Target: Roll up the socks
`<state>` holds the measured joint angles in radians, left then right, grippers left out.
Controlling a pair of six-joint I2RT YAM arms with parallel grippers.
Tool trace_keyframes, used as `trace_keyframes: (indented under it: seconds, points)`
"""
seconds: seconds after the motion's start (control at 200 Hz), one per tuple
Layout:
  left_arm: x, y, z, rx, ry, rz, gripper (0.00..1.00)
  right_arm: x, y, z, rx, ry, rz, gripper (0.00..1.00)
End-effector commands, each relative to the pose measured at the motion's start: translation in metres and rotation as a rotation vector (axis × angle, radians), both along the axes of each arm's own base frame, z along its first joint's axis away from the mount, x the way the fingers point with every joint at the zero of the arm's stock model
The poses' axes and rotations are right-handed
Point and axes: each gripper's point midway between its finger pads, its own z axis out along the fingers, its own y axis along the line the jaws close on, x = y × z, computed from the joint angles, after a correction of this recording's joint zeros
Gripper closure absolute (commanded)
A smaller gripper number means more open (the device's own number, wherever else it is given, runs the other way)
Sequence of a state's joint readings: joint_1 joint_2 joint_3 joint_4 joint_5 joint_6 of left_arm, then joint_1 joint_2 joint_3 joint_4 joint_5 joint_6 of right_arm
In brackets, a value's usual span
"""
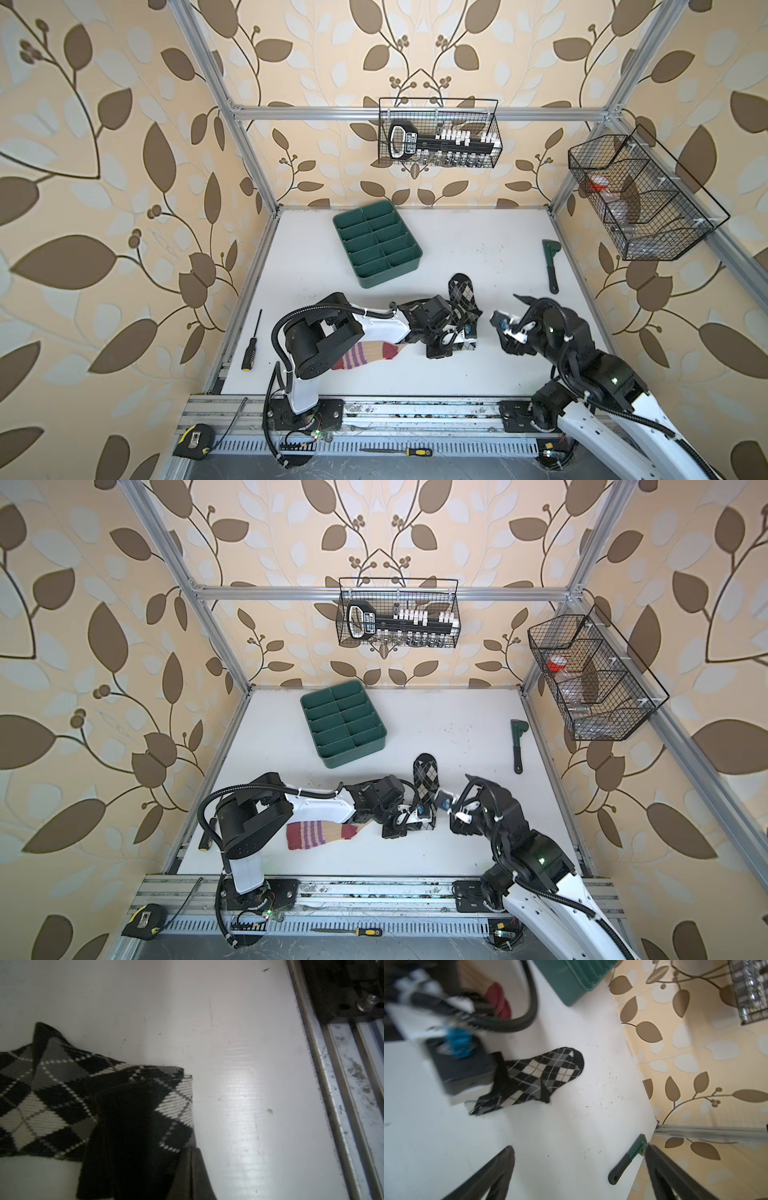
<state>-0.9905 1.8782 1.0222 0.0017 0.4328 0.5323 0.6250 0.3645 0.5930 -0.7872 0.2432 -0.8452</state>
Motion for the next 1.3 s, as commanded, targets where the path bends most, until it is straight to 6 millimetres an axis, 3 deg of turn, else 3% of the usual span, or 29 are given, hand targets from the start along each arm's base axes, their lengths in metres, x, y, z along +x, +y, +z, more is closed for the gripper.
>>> trace_keyframes:
  seconds: [0.0, 0.12, 0.305, 0.46, 0.605, 0.88, 1.015, 1.295]
  points:
    - [-0.008, -0.002, 0.006, -0.016, 0.126, -0.023, 1.00, -0.020, -0.016, -0.022, -0.215, 0.010, 0.083, 0.02]
    - [-0.005, -0.003, 0.006, -0.029, 0.185, -0.011, 1.00, -0.030, -0.005, -0.047, -0.321, 0.080, 0.195, 0.05]
    - [0.005, -0.004, 0.009, -0.037, 0.247, 0.007, 1.00, -0.015, 0.031, -0.077, -0.463, 0.002, 0.293, 0.05]
    - [0.010, -0.004, 0.013, -0.046, 0.279, 0.017, 1.00, -0.008, 0.061, -0.096, -0.447, -0.070, 0.320, 0.05]
    - [0.009, -0.004, 0.012, -0.043, 0.282, 0.011, 1.00, 0.001, 0.071, -0.117, -0.451, -0.090, 0.314, 0.06]
    - [0.008, -0.004, 0.014, -0.051, 0.282, 0.011, 1.00, 0.023, 0.084, -0.135, -0.442, -0.061, 0.295, 0.13]
    - [0.008, -0.003, 0.015, -0.053, 0.278, 0.009, 1.00, 0.025, 0.083, -0.145, -0.447, -0.036, 0.289, 0.24]
    - [0.006, -0.005, 0.021, -0.078, 0.278, 0.001, 1.00, 0.022, 0.077, -0.156, -0.440, 0.013, 0.281, 0.78]
